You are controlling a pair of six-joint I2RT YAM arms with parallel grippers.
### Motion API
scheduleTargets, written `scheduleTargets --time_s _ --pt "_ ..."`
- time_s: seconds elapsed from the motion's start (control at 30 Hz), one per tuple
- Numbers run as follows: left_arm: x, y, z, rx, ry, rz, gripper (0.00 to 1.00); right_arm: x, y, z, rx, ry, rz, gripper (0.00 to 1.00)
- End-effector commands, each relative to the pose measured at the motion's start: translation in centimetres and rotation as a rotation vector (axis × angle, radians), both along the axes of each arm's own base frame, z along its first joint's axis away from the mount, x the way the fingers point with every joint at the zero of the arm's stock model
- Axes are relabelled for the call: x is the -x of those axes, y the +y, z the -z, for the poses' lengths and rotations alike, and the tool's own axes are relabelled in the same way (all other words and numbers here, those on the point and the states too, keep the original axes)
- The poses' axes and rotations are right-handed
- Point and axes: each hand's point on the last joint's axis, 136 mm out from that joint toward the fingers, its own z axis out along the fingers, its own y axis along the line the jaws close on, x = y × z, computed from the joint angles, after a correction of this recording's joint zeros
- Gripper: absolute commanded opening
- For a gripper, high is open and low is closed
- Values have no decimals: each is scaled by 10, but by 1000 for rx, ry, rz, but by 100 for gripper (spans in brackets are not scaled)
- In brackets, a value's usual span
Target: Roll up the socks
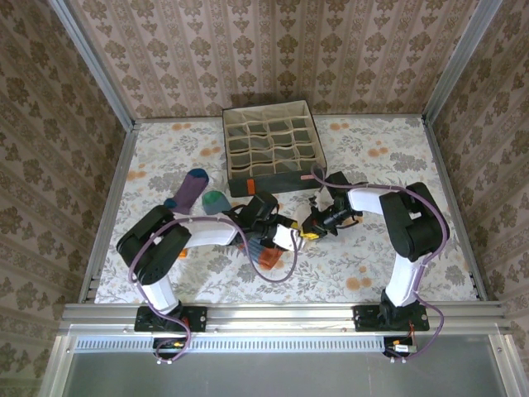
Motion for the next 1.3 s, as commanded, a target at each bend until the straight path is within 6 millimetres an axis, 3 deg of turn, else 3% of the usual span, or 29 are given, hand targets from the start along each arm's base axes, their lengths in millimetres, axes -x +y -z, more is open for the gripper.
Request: scheduleTargets --time_s 0.0,0.2,0.33,0.4,0.6,0.7,0.87,1.03,1.27 --pt "2 1 15 -79 -20 53 50 21 -22 23 142 92 -15 0" --pt "2 6 37 -181 37 40 41 16 -16 7 91 48 -24 1" --pt "6 10 41 -221 92 26 9 9 -14 -11 60 -14 -20 20" --pt "9 12 41 -220 103 21 1 2 -19 -20 54 -42 12 31" --pt "16 17 41 -210 123 4 0 -23 -31 -31 98 -114 83 33" --pt "16 16 40 -209 134 -5 0 -33 -24 -21 121 -131 75 29" --pt "19 13 34 -201 175 -25 0 -33 -10 6 181 -102 29 27" --pt "17 19 31 -234 221 -125 0 -26 -42 42 383 -39 57 23" --pt "44 31 26 -323 462 -128 0 -18 -71 48 443 -39 147 21"
